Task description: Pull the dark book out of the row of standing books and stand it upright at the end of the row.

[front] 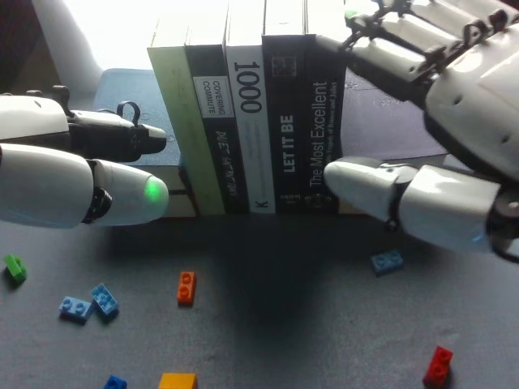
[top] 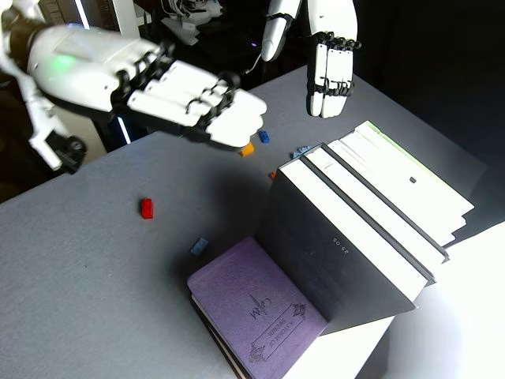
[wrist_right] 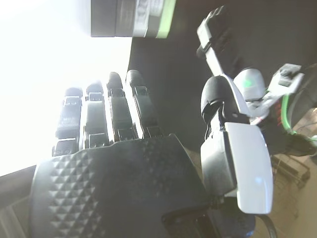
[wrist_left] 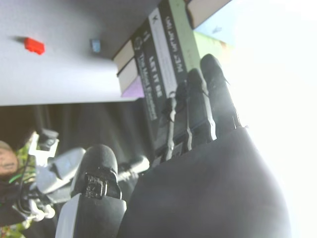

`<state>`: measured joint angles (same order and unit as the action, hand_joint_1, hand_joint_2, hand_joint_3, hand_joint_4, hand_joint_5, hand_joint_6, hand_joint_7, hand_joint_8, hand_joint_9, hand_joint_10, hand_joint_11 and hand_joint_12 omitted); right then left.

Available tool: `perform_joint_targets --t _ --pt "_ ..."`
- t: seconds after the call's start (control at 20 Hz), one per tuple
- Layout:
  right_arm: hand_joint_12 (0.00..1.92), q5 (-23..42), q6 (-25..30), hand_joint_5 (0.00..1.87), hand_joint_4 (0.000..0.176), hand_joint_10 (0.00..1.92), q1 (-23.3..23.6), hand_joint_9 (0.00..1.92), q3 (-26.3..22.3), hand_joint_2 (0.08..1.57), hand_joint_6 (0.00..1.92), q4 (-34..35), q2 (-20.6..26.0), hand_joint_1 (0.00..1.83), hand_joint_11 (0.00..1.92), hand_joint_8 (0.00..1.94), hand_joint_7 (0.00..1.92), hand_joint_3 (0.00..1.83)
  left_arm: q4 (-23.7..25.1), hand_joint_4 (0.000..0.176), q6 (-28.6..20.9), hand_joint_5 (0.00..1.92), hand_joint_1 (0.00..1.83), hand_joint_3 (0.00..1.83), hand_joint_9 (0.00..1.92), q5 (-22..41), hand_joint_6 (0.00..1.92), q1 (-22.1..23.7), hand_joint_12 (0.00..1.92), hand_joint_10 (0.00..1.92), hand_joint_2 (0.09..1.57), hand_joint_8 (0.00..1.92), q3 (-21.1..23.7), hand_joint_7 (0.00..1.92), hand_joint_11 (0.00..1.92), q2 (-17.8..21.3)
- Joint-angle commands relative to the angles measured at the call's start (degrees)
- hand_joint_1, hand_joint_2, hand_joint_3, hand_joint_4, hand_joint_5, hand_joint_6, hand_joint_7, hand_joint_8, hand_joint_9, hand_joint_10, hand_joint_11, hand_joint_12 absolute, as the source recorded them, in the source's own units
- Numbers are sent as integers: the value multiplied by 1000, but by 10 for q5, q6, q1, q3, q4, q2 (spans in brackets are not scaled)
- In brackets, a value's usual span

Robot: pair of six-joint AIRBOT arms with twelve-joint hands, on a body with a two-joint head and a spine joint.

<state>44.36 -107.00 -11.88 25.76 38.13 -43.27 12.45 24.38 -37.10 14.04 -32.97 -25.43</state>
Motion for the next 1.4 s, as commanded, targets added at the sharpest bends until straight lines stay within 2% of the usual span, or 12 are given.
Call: perform_joint_targets --t 0.0,0.1,0.25,0.35,0.45,0.6,0.85,0.95,1.05,1.2,1.3,1.35 --pt "0 65 -10 344 25 0 8 0 1 1228 107 -31 -1 0 0 7 70 0 5 35 -1 138 0 1 222 48 10 8 175 5 1331 3 1 176 236 4" --pt "0 80 -14 691 0 0 16 0 24 1239 169 -34 -28 0 0 4 144 1 5 16 -1 124 40 0 214 48 1 8 119 0 1340 0 1 179 235 4" --pt "0 85 -1 965 0 0 22 0 52 1234 105 -47 -55 0 0 1 164 0 4 32 -1 133 23 0 226 48 4 8 112 4 1333 1 1 179 267 4" --pt "0 96 5 1073 0 0 27 0 61 1237 99 -74 -73 43 0 5 238 0 5 13 -1 136 74 0 230 48 3 8 101 4 1336 7 1 197 263 4" --pt "0 98 7 1068 0 0 35 0 62 1231 80 -80 -86 1 0 0 192 0 5 34 -1 137 13 0 220 48 5 8 95 0 1335 3 1 178 270 4" --pt "0 113 7 1113 0 0 45 0 75 1243 86 -118 -114 43 0 8 214 2 4 9 -1 138 72 0 191 48 2 8 64 3 1344 4 1 173 235 4" --pt "0 146 6 1063 0 0 54 0 110 1227 53 -160 -152 0 0 0 188 0 4 32 -1 178 37 0 236 48 6 8 67 6 1334 3 2 204 296 4" --pt "0 155 6 1064 0 0 61 0 131 1224 49 -164 -164 0 0 2 193 0 4 30 -1 173 10 1 236 48 4 8 61 4 1338 2 2 204 300 4" --pt "0 159 12 1094 0 0 66 0 152 1233 56 -164 -174 58 0 14 233 0 4 9 -1 147 59 2 223 48 0 8 44 3 1347 4 2 195 275 4" --pt "0 162 15 1055 0 0 68 0 178 1227 34 -164 -187 0 0 2 182 0 4 20 -1 164 1 0 235 48 5 8 51 5 1336 0 2 191 309 4" --pt "0 163 17 1080 0 0 66 0 187 1235 42 -164 -191 21 0 19 232 0 4 5 -1 151 28 3 218 48 0 8 35 0 1350 0 2 180 283 4" --pt "0 163 21 1064 0 0 66 0 191 1234 33 -160 -194 3 0 10 218 0 4 19 -1 173 38 0 246 48 6 8 43 8 1334 6 2 202 317 4"
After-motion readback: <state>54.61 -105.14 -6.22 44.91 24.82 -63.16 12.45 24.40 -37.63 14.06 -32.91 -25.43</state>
